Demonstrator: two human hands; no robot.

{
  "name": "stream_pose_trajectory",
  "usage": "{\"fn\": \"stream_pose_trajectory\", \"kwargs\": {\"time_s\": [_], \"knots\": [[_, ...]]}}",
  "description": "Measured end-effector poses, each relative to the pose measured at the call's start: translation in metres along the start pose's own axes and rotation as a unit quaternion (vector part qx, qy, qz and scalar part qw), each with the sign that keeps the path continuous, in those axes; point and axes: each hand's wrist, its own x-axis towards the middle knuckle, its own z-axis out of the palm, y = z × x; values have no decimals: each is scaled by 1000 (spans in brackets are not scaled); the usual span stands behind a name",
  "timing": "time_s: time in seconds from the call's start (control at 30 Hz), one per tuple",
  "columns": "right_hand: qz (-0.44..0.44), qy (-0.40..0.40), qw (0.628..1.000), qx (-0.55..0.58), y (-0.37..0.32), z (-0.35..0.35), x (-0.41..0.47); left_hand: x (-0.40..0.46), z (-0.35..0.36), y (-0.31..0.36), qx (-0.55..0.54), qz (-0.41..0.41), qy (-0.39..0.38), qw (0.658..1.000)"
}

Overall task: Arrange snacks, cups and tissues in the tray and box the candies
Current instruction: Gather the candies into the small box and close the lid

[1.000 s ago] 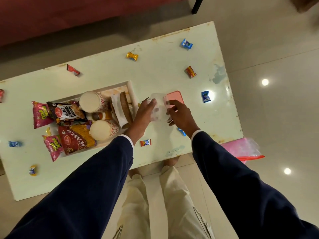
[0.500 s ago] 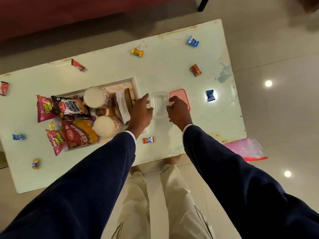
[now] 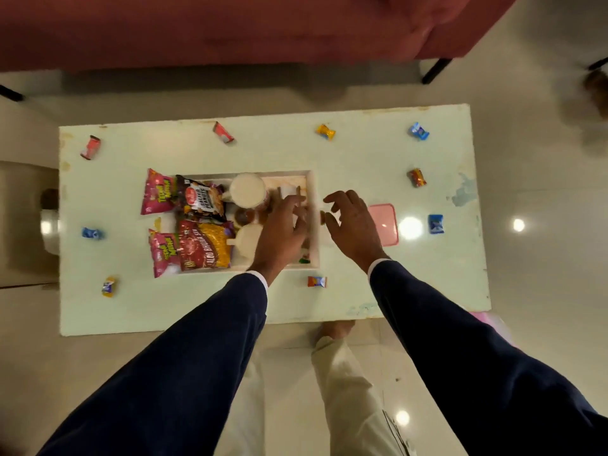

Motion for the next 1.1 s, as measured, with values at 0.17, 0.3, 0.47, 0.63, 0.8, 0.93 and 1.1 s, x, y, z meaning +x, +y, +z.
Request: {"fn": "stream_pose_trajectory", "kwargs": {"time_s": [0.17,0.3,0.47,0.63,0.8,0.93,1.1], "knots": [[-67,-40,996,48,-100,45,29,-14,-100,-42,-13,26,128,991],[-113,-80,990,41,-187,110,55,-19,-194,-119,15,-42,174,984],[-120,-117,986,9,-277,197,93,-24,-297,-219,49,-114,183,975],[-129,-174,976,-31,-326,279,141,-16,-356,-308,141,-152,167,964],[-117,-215,966,-85,-344,334,172,-15,-359,-365,141,-146,60,977],[-148,-214,958,-125,-353,358,192,-10,-351,-386,177,-77,-11,981],[-181,-168,952,-183,-365,377,224,-2,-346,-396,266,5,-30,963]]}}
